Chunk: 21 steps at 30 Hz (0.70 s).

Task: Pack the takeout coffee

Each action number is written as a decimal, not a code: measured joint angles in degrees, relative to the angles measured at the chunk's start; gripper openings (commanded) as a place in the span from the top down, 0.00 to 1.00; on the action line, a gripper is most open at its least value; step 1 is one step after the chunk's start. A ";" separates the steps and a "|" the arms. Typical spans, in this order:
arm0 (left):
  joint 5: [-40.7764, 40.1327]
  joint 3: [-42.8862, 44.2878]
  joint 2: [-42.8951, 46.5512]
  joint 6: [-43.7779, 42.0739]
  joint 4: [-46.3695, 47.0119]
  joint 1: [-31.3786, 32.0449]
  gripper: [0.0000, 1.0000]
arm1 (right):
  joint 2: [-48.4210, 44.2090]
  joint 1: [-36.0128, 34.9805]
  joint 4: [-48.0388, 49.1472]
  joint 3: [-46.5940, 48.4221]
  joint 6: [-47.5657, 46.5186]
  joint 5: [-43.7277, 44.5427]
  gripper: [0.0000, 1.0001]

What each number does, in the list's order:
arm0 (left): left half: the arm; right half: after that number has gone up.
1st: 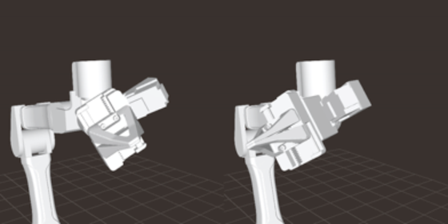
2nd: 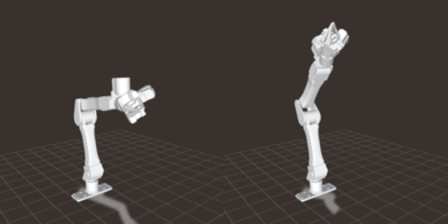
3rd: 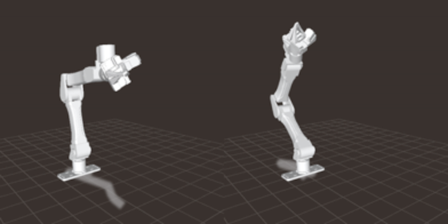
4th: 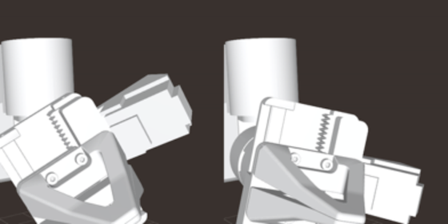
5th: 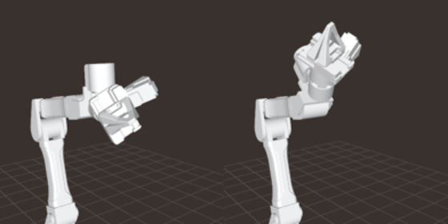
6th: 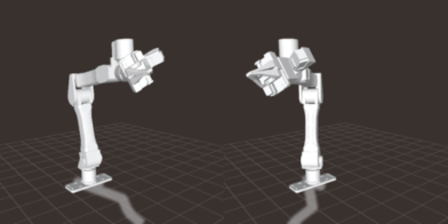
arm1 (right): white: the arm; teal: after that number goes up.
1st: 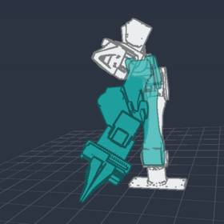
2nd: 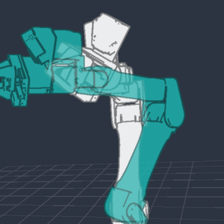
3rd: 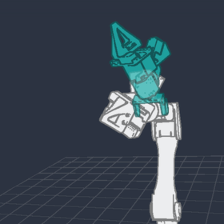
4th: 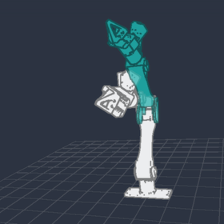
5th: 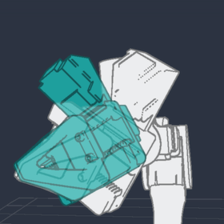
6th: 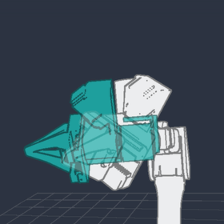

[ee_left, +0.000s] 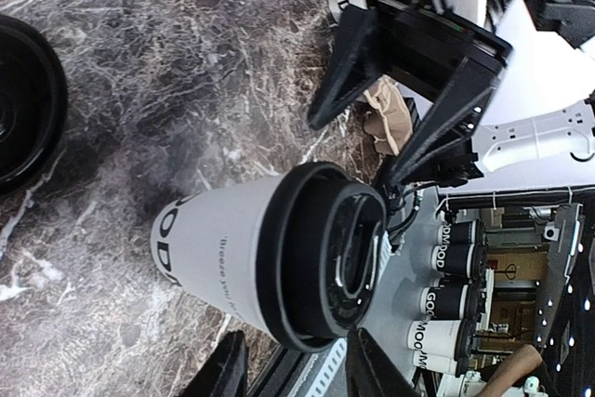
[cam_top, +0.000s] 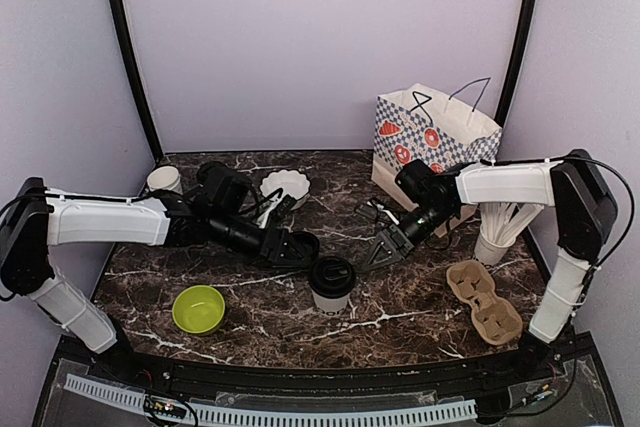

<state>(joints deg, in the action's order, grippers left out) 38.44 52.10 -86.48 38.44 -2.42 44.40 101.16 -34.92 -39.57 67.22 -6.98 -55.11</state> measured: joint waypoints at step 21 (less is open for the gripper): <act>1.14 -0.52 -2.82 1.73 3.54 0.85 0.73 | 3.63 -3.58 -1.01 4.35 -0.90 -2.93 0.43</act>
<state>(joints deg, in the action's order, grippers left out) 39.57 51.57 -89.30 40.16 1.13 45.25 104.79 -38.50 -40.58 71.57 -7.88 -58.04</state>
